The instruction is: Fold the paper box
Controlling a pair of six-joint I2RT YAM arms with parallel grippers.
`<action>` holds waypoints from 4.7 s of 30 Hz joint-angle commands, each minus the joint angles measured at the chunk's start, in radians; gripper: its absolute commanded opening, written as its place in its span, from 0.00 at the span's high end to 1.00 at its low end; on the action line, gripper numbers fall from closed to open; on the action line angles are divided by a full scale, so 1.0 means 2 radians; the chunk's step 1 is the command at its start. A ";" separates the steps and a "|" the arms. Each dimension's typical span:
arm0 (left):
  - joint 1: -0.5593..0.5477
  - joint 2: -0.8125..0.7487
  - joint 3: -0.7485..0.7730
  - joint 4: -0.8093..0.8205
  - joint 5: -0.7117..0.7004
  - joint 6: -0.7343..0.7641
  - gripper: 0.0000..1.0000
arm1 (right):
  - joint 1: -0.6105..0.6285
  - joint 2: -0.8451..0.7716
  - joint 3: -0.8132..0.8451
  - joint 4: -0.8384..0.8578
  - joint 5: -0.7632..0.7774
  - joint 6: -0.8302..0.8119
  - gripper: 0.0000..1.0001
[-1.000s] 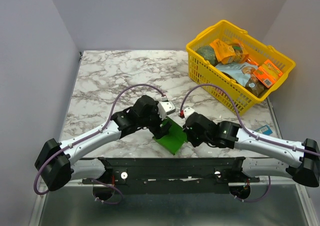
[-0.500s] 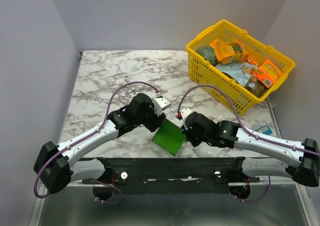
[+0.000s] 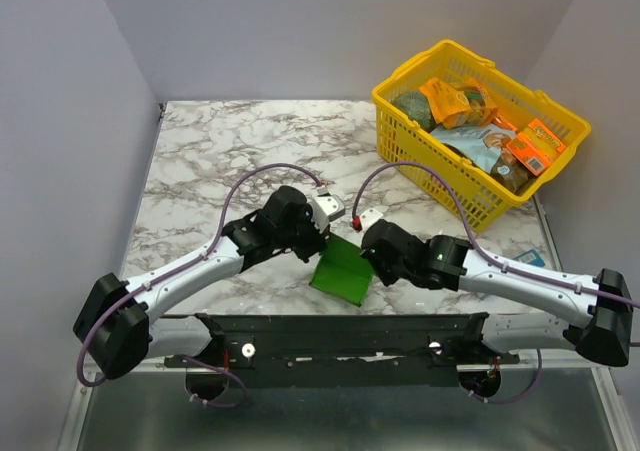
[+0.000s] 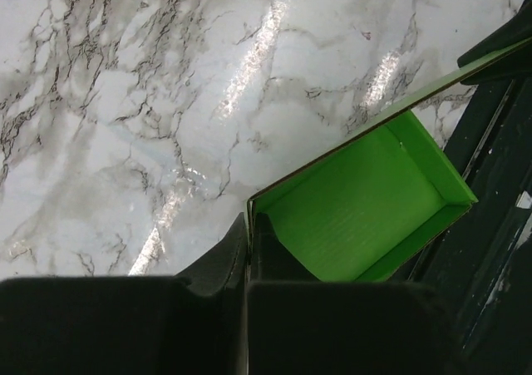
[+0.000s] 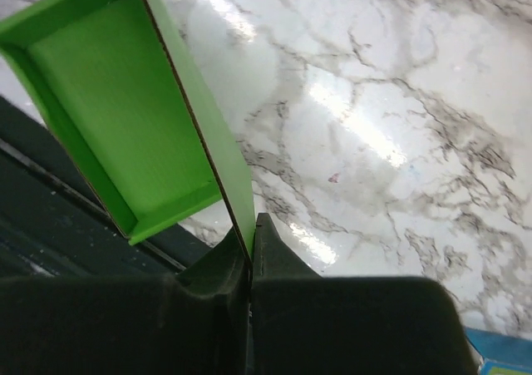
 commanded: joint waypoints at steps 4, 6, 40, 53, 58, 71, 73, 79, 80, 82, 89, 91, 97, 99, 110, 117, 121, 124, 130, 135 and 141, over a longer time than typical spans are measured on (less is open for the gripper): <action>-0.011 0.045 0.017 0.043 -0.072 -0.110 1.00 | 0.003 0.048 0.058 0.009 0.151 0.074 0.91; -0.021 0.056 0.017 0.054 -0.132 -0.148 1.00 | 0.003 0.076 0.074 0.012 0.188 0.091 0.91; -0.041 0.105 -0.088 0.252 -0.227 -0.005 1.00 | -0.209 0.075 -0.052 0.266 -0.122 -0.071 0.46; -0.041 0.111 -0.072 0.250 -0.226 -0.014 1.00 | -0.210 0.079 -0.075 0.302 -0.119 -0.078 0.70; -0.047 0.128 -0.036 0.257 -0.246 -0.057 1.00 | -0.207 0.073 -0.078 0.333 -0.121 -0.053 0.82; -0.099 0.240 0.047 0.291 -0.372 -0.173 1.00 | -0.155 0.102 -0.066 0.368 0.048 0.068 0.99; -0.101 0.241 0.043 0.298 -0.373 -0.173 1.00 | -0.155 0.108 -0.059 0.361 0.066 0.072 0.99; -0.104 0.223 0.006 0.328 -0.379 -0.187 1.00 | -0.155 0.121 -0.033 0.352 0.099 0.104 0.99; -0.105 0.219 -0.002 0.344 -0.379 -0.196 1.00 | -0.155 0.123 -0.032 0.352 0.099 0.118 0.99; -0.110 0.217 -0.019 0.357 -0.383 -0.206 1.00 | -0.155 0.130 -0.029 0.357 0.093 0.130 0.99; -0.120 0.228 -0.041 0.397 -0.409 -0.251 1.00 | -0.148 0.128 -0.069 0.374 0.092 0.170 0.99; -0.120 0.229 -0.047 0.403 -0.411 -0.265 1.00 | -0.146 0.123 -0.082 0.377 0.092 0.175 0.99; -0.120 0.232 -0.068 0.421 -0.413 -0.281 1.00 | -0.140 0.109 -0.121 0.361 0.090 0.191 0.99; -0.122 0.232 -0.074 0.419 -0.414 -0.279 1.00 | -0.140 0.105 -0.126 0.352 0.088 0.197 0.99; -0.155 0.245 -0.118 0.418 -0.476 -0.228 1.00 | -0.132 0.077 -0.137 0.278 0.072 0.225 0.89; -0.192 0.286 -0.107 0.414 -0.569 -0.189 1.00 | -0.129 -0.003 -0.150 0.239 0.054 0.224 0.59; -0.197 0.298 -0.104 0.409 -0.578 -0.201 1.00 | -0.124 -0.062 -0.164 0.191 0.025 0.222 0.49; -0.198 0.304 -0.102 0.407 -0.584 -0.206 1.00 | -0.122 -0.121 -0.173 0.141 0.006 0.224 0.47; -0.205 0.312 -0.109 0.418 -0.596 -0.196 1.00 | -0.122 -0.208 -0.156 0.078 0.000 0.217 0.45; -0.218 0.322 -0.124 0.464 -0.608 -0.169 1.00 | -0.127 -0.127 -0.056 0.084 -0.021 0.228 0.68; -0.231 0.338 -0.128 0.501 -0.613 -0.138 1.00 | -0.129 -0.047 -0.040 0.202 -0.010 0.218 0.75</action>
